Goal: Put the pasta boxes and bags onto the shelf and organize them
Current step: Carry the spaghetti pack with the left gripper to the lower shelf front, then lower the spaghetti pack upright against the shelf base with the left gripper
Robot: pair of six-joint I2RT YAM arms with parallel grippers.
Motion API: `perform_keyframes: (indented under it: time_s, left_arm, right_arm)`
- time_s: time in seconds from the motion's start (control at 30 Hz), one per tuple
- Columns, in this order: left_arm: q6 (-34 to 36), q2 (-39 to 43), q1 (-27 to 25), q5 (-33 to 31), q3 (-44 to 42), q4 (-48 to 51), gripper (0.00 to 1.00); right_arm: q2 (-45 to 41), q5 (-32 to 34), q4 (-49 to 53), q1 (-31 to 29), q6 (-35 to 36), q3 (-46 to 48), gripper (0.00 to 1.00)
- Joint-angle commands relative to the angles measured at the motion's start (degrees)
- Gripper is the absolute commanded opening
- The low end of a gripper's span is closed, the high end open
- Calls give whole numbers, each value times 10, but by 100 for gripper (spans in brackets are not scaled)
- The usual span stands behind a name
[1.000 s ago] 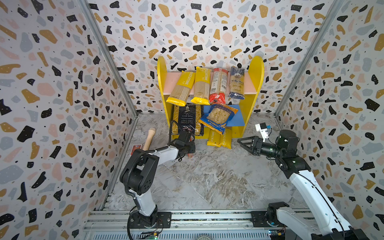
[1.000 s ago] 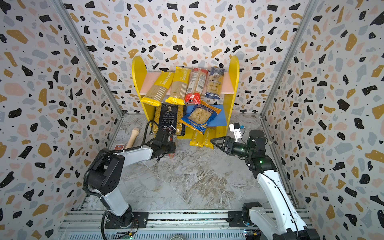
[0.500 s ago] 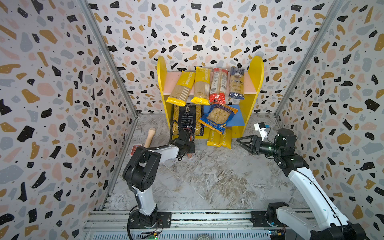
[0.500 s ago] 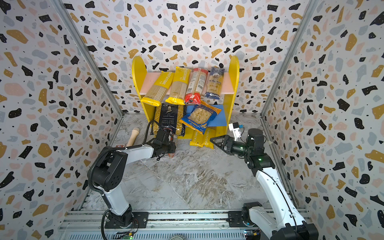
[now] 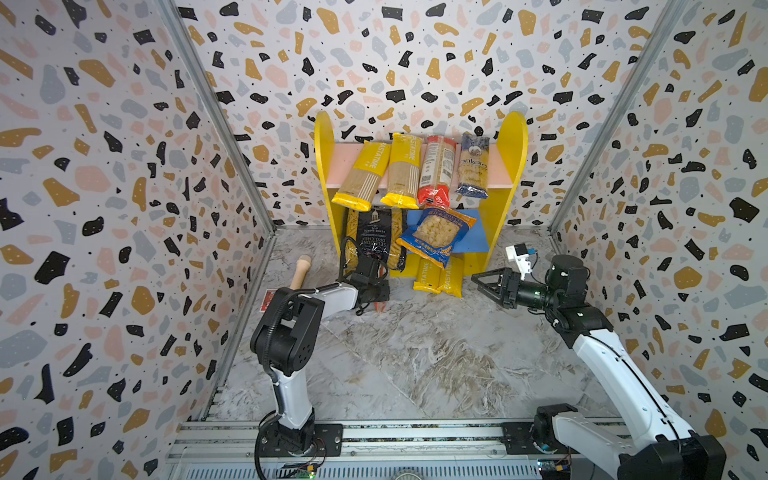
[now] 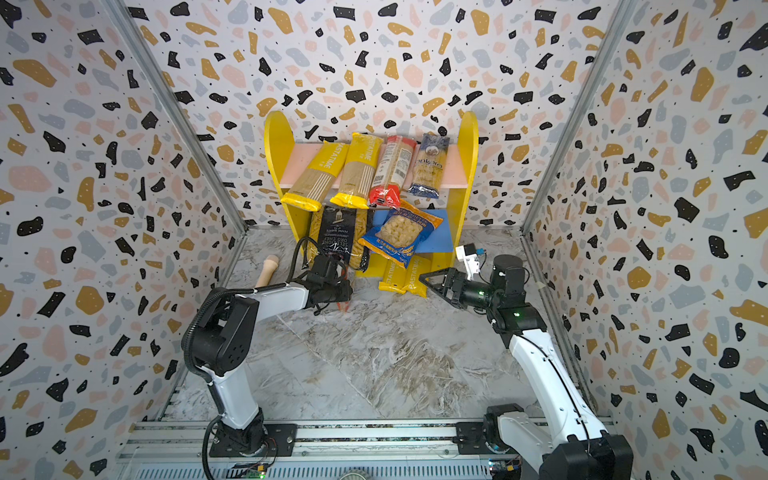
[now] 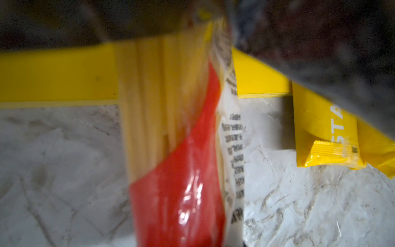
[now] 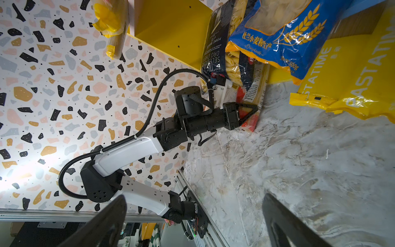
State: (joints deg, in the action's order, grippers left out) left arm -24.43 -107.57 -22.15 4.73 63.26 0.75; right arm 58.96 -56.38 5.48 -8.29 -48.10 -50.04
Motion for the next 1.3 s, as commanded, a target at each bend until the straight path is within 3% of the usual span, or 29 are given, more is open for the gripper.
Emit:
perform_keyframes:
  time_s: [0.0, 0.1, 0.27, 0.67, 0.93, 1.1, 1.27]
  left_arm:
    - [-23, 10, 35, -20, 48, -113, 37]
    - [-27, 20, 35, -23, 44, -103, 45]
    - [-32, 41, 35, -24, 31, -88, 51]
    - [-53, 171, 34, -18, -96, -52, 52]
    - [-71, 250, -4, -30, -217, -60, 53]
    - [-89, 232, -62, -52, -252, -96, 44]
    - [-88, 188, -76, -72, -247, -122, 29]
  right_arm:
    - [-3, -13, -18, 2, 4, -30, 99]
    - [-4, -14, -19, 2, 3, -31, 99]
    - [-13, -19, -18, 2, 1, -29, 99]
    - [-43, -16, -3, 2, 3, -24, 99]
    - [-63, -12, 0, -2, 0, -10, 99]
    - [-73, -5, 6, -5, 1, -7, 99]
    - [-83, 0, 17, -7, 5, -6, 99]
